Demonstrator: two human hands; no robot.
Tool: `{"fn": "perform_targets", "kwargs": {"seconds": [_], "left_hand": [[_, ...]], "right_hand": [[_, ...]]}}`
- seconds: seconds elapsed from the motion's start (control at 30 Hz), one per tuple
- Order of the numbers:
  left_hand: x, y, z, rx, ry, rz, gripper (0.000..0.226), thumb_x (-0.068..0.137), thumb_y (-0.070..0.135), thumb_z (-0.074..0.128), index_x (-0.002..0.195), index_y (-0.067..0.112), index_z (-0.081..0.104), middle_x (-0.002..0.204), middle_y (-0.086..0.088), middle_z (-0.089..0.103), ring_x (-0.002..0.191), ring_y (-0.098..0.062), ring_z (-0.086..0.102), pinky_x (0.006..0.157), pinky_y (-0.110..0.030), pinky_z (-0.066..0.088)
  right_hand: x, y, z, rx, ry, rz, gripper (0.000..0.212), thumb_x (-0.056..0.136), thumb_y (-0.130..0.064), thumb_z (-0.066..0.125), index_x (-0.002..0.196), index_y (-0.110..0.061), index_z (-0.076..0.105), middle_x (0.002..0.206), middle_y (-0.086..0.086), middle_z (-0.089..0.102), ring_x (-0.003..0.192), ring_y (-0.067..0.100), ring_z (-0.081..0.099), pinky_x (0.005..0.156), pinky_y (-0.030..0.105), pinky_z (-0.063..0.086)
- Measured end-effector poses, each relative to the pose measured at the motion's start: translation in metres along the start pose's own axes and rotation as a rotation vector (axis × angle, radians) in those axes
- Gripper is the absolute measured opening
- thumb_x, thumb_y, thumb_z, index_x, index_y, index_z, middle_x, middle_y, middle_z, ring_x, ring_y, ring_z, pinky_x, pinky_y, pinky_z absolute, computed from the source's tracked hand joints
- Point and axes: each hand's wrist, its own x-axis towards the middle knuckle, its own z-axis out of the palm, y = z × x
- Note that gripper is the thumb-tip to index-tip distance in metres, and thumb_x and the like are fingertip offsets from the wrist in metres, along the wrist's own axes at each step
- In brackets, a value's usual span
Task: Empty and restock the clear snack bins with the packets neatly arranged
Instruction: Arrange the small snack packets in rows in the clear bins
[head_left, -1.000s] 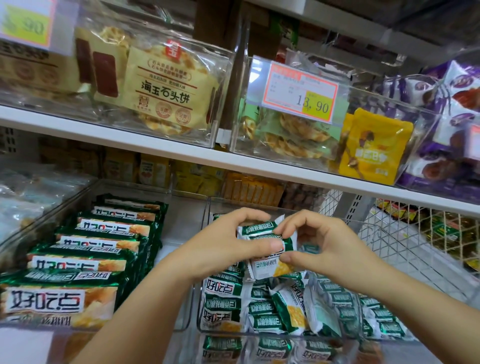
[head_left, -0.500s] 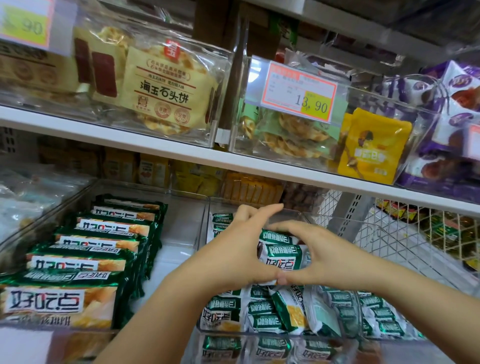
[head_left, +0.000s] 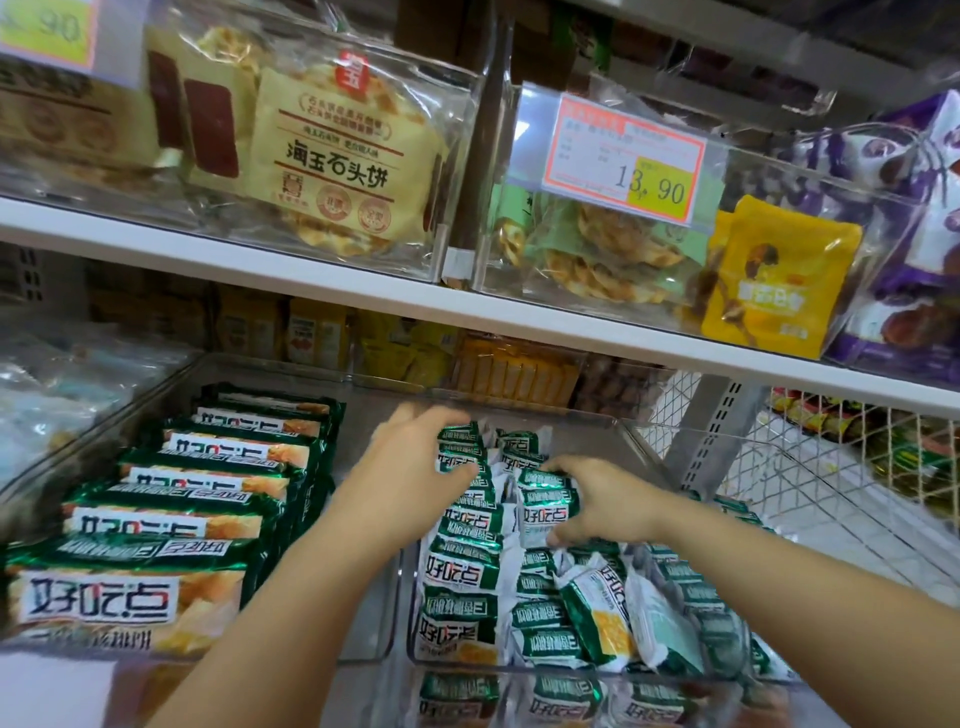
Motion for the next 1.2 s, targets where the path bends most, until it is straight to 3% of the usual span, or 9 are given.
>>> {"fn": "perform_targets", "kwargs": {"seconds": [0.1, 0.2, 0.33, 0.47, 0.67, 0.83, 0.93, 1.03, 1.2], "left_hand": [[-0.001, -0.004, 0.005, 0.012, -0.058, 0.028, 0.052, 0.090, 0.037, 0.062, 0.137, 0.034, 0.042, 0.140, 0.001, 0.039, 0.127, -0.018, 0.043, 0.103, -0.031, 0.036], [-0.001, -0.006, 0.005, 0.050, -0.069, 0.059, 0.051, 0.091, 0.036, 0.061, 0.138, 0.034, 0.042, 0.141, 0.005, 0.041, 0.127, -0.013, 0.043, 0.100, -0.026, 0.036], [0.000, -0.010, 0.002, -0.023, -0.055, 0.045, 0.050, 0.091, 0.033, 0.062, 0.138, 0.032, 0.043, 0.139, 0.005, 0.045, 0.128, -0.011, 0.042, 0.102, -0.024, 0.033], [0.000, -0.011, 0.005, -0.030, -0.062, 0.049, 0.050, 0.091, 0.034, 0.061, 0.138, 0.033, 0.044, 0.139, 0.007, 0.045, 0.129, -0.009, 0.042, 0.103, -0.024, 0.032], [0.000, -0.009, 0.007, 0.020, -0.090, 0.042, 0.051, 0.090, 0.039, 0.061, 0.138, 0.034, 0.044, 0.138, 0.008, 0.048, 0.129, -0.010, 0.039, 0.106, -0.029, 0.034], [-0.004, -0.011, 0.004, 0.012, -0.114, 0.054, 0.051, 0.091, 0.037, 0.061, 0.138, 0.032, 0.043, 0.139, 0.009, 0.046, 0.128, -0.008, 0.041, 0.104, -0.024, 0.032], [-0.004, -0.010, 0.002, -0.004, -0.115, 0.056, 0.050, 0.092, 0.037, 0.060, 0.138, 0.032, 0.043, 0.141, 0.009, 0.044, 0.129, -0.009, 0.042, 0.103, -0.025, 0.033], [-0.004, -0.005, 0.004, -0.002, -0.114, 0.055, 0.049, 0.092, 0.036, 0.060, 0.138, 0.033, 0.043, 0.143, 0.008, 0.042, 0.131, -0.012, 0.039, 0.105, -0.029, 0.033], [-0.008, 0.003, 0.002, -0.027, -0.105, 0.083, 0.048, 0.092, 0.036, 0.059, 0.138, 0.035, 0.043, 0.142, 0.010, 0.042, 0.132, -0.010, 0.037, 0.105, -0.027, 0.032]], "right_hand": [[0.022, -0.003, 0.006, -0.016, 0.046, 0.010, 0.088, 0.078, -0.033, 0.076, 0.149, -0.021, 0.026, 0.156, 0.005, 0.025, 0.139, 0.022, 0.032, 0.112, 0.030, 0.029], [0.031, 0.001, 0.010, -0.084, 0.023, 0.012, 0.092, 0.080, -0.039, 0.073, 0.152, -0.026, 0.018, 0.160, 0.006, 0.005, 0.147, 0.024, 0.010, 0.119, 0.037, 0.016], [0.028, 0.003, 0.007, -0.008, -0.128, 0.020, 0.084, 0.088, -0.043, 0.064, 0.152, -0.030, 0.011, 0.160, 0.002, 0.011, 0.144, 0.021, 0.022, 0.113, 0.028, 0.021], [0.029, 0.003, 0.010, 0.037, -0.087, 0.039, 0.076, 0.095, -0.038, 0.055, 0.153, -0.029, 0.008, 0.161, 0.003, 0.005, 0.143, 0.023, 0.026, 0.111, 0.025, 0.021], [0.028, 0.005, 0.009, -0.033, -0.091, 0.080, 0.080, 0.090, -0.056, 0.050, 0.152, -0.037, 0.002, 0.161, 0.001, -0.008, 0.146, 0.028, 0.015, 0.119, 0.041, 0.014], [-0.023, -0.007, -0.018, 0.020, 0.036, -0.058, 0.072, 0.089, -0.054, 0.053, 0.150, -0.031, 0.022, 0.156, -0.004, 0.025, 0.137, 0.012, 0.034, 0.111, 0.026, 0.028], [-0.060, -0.012, -0.026, 0.030, -0.166, -0.035, 0.063, 0.090, -0.052, 0.054, 0.145, -0.032, 0.033, 0.148, -0.008, 0.040, 0.129, 0.005, 0.042, 0.098, 0.012, 0.033], [-0.075, -0.012, -0.019, -0.041, -0.365, 0.029, 0.071, 0.089, -0.048, 0.059, 0.148, -0.030, 0.025, 0.149, -0.002, 0.039, 0.132, 0.012, 0.041, 0.105, 0.022, 0.035], [-0.069, -0.011, -0.003, -0.070, -0.299, 0.127, 0.092, 0.082, -0.049, 0.068, 0.152, -0.025, 0.012, 0.156, 0.002, 0.027, 0.137, 0.020, 0.035, 0.111, 0.030, 0.032]]}}
